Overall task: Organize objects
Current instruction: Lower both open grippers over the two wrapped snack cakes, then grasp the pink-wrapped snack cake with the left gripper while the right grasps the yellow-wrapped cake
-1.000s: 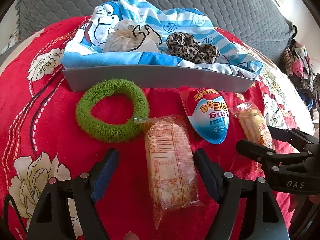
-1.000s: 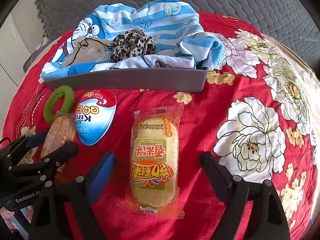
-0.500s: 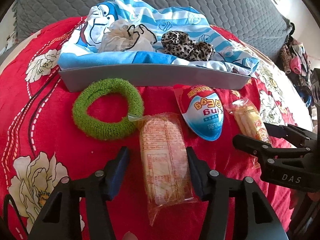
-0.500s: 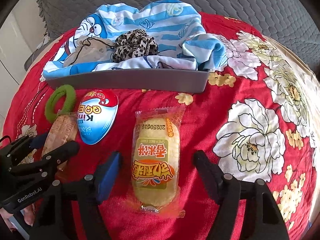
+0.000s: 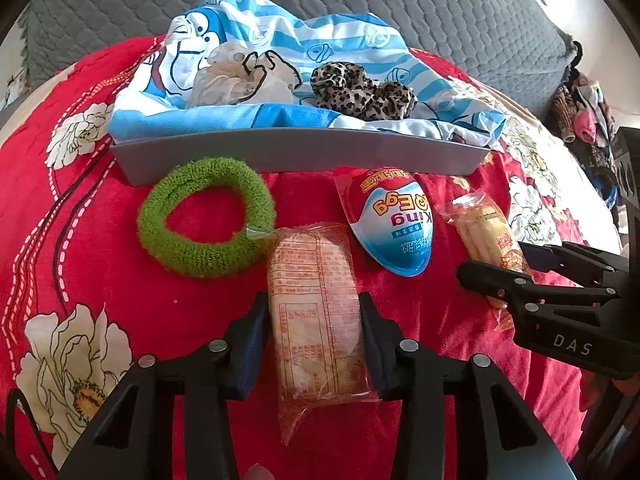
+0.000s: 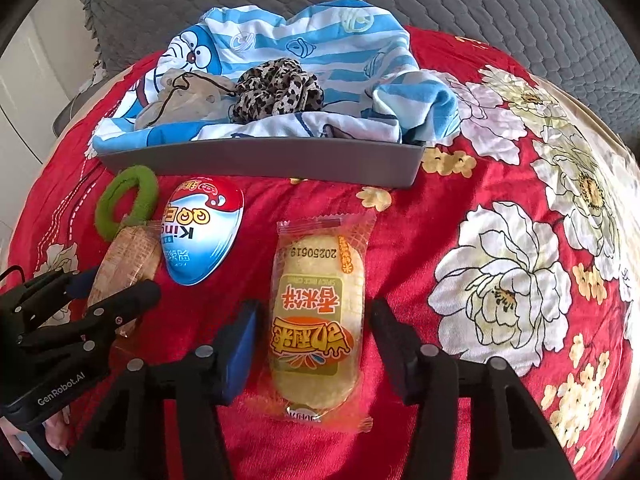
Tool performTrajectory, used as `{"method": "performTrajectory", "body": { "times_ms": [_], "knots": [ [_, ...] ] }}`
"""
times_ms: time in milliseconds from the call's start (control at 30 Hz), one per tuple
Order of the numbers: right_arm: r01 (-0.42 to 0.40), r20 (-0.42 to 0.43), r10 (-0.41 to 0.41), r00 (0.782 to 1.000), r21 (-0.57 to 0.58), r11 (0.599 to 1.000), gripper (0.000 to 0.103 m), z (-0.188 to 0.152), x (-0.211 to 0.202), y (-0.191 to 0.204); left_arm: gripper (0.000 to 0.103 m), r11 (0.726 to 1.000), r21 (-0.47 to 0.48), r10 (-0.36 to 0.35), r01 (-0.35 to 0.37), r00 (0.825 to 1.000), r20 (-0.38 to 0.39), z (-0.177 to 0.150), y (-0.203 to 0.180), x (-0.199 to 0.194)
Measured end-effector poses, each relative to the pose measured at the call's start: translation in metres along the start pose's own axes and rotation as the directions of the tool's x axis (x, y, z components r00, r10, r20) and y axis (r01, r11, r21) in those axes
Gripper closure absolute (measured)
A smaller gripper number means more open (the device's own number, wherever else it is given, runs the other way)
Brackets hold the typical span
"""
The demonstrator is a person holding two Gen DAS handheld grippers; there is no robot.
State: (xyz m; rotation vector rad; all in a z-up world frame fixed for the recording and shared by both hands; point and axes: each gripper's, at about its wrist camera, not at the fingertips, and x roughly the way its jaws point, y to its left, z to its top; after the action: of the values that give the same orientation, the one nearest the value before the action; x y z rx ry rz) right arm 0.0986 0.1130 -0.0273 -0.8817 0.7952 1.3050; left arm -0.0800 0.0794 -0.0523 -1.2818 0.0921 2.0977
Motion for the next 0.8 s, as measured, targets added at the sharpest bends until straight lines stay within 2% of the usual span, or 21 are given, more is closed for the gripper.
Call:
{"method": "performTrajectory", "body": {
  "times_ms": [400, 800],
  "knots": [
    [-0.011, -0.003, 0.011, 1.0, -0.01, 1.0, 0.061, 0.0, -0.001, 0.003, 0.06, 1.0, -0.005, -0.013, 0.013, 1.0, -0.004, 0.0, 0.002, -0.004],
    [-0.038, -0.003, 0.038, 0.999, -0.013, 0.999, 0.063, 0.0, -0.008, 0.004, 0.061, 0.999, -0.012, -0.03, 0.03, 1.0, 0.005, 0.0, 0.0, -0.013]
  ]
}}
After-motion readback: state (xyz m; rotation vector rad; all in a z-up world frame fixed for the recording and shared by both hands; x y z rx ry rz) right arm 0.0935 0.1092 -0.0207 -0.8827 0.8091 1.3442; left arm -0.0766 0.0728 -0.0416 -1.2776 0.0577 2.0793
